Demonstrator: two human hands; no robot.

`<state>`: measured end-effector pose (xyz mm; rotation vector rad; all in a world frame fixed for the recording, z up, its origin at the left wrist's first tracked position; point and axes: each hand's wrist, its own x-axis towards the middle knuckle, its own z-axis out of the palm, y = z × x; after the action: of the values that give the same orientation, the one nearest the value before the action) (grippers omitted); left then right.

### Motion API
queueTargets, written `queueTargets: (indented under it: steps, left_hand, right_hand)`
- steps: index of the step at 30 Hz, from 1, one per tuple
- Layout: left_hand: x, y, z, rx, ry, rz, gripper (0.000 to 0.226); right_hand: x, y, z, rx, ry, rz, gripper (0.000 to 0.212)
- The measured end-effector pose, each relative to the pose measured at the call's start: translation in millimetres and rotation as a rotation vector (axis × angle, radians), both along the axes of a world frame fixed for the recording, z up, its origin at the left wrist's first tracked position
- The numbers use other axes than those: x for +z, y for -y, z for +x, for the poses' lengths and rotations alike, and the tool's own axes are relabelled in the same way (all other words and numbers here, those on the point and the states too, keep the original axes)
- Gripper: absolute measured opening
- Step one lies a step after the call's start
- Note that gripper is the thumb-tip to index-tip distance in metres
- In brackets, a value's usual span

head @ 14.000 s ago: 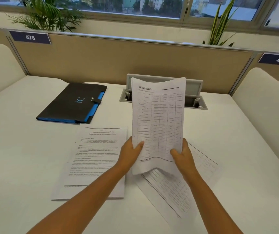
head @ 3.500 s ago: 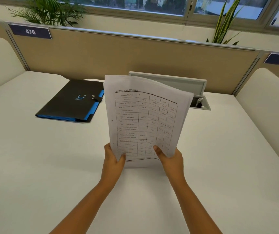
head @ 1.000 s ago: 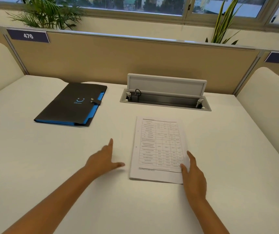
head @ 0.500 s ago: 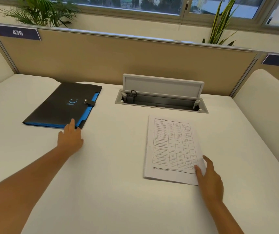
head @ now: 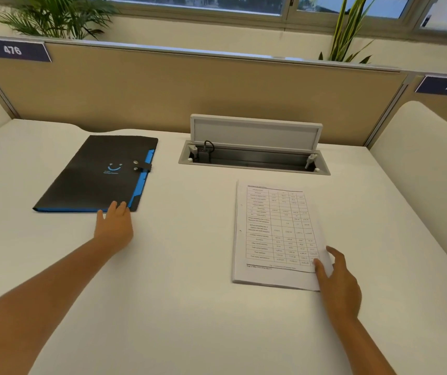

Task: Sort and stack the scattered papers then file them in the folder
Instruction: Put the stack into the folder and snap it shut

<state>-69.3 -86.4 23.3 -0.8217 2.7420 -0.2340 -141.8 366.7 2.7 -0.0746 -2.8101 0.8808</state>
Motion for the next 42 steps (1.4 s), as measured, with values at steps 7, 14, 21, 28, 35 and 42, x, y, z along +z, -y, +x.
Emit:
queueTargets:
  steps: [7, 14, 21, 28, 35, 42]
  left_hand:
    - [-5.0, -89.4, 38.2, -0.265, -0.398, 0.24, 0.044]
    - [23.1, -136.5, 64.5, -0.312, -0.894, 0.349, 0.02]
    - [3.3, -178.3, 42.2, 0.084, -0.235, 0.459, 0.089]
    - [-0.4, -212.8, 39.3, 0.017, -0.163, 0.357, 0.102]
    - [11.8, -211.3, 40.2, 0.054, -0.122, 0.482, 0.093]
    - [27.5, -203.3, 50.2, 0.089, -0.342, 0.653, 0.029]
  right_hand:
    - [0.5, 4.4, 3.0, -0.043, -0.027, 0.019, 0.038]
    - [0.2, 5.4, 6.1, -0.047, -0.052, 0.007, 0.034]
    - [-1.1, 5.1, 5.0, -0.052, -0.072, -0.018, 0.033]
    - [-0.3, 3.8, 5.4, -0.053, -0.064, -0.046, 0.035]
    - [3.3, 2.6, 5.7, -0.103, -0.021, -0.167, 0.039]
    - [13.3, -1.5, -1.6, -0.16, 0.125, -0.316, 0.049]
